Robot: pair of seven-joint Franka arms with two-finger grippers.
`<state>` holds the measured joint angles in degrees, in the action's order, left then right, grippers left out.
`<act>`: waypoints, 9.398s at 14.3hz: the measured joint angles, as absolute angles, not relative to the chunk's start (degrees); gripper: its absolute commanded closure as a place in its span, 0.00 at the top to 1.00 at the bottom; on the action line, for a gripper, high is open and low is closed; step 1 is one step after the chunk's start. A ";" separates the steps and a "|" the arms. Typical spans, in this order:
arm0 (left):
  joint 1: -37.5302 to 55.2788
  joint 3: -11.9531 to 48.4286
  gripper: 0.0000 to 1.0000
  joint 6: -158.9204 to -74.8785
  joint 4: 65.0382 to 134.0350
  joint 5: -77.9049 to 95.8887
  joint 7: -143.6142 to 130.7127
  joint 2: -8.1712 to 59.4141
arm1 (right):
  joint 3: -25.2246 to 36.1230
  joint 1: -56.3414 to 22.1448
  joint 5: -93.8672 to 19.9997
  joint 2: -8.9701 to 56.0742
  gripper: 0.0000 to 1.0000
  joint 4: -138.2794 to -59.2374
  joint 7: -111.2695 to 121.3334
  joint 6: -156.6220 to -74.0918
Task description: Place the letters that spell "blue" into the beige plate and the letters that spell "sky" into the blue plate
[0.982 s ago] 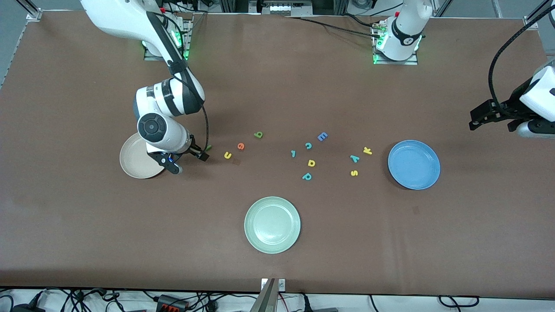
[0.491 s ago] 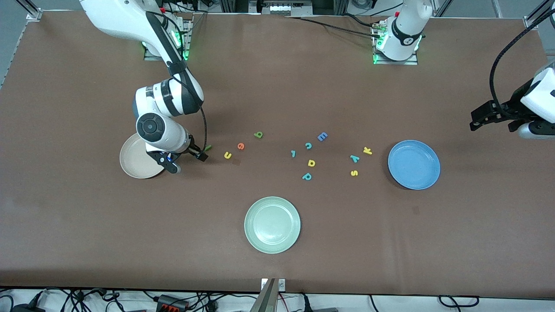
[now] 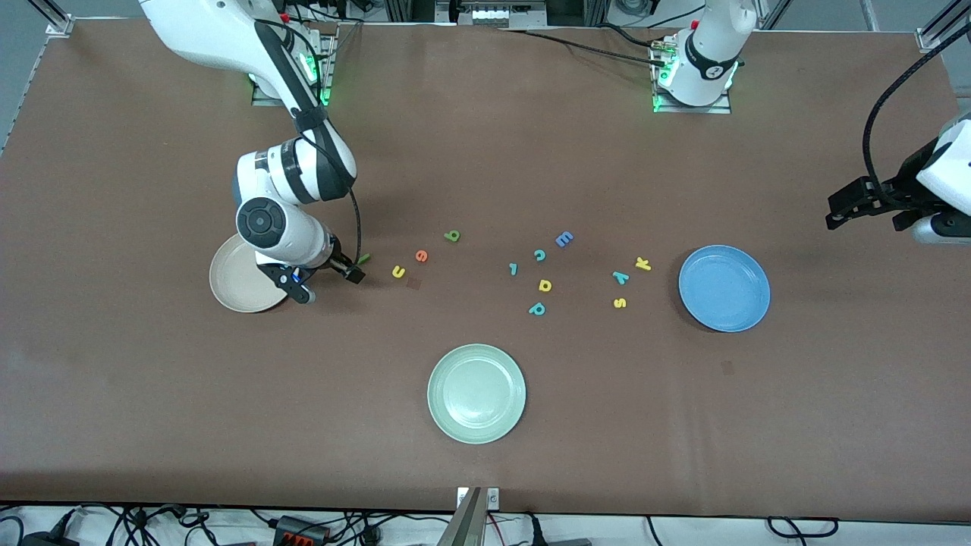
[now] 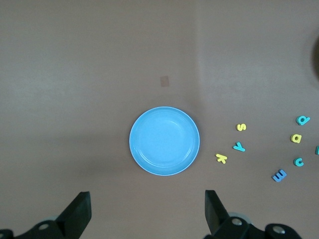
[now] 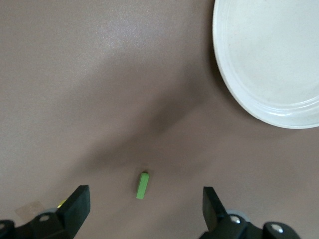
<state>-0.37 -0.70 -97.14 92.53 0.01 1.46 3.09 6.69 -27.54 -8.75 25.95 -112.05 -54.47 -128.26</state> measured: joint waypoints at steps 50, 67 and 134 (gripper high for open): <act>19.15 1.08 0.63 -135.84 104.28 0.01 -17.33 34.42 | 6.98 -30.05 -12.54 29.66 0.00 -112.46 -56.86 -133.52; 19.31 0.98 0.03 -138.13 104.30 0.01 -17.37 36.65 | 18.74 -15.67 -12.58 31.27 1.00 -109.11 -11.87 -117.32; -4.53 11.24 1.00 -109.47 102.53 -10.80 -6.98 30.92 | 40.12 -39.97 -25.14 36.53 1.00 -108.75 -2.38 -114.39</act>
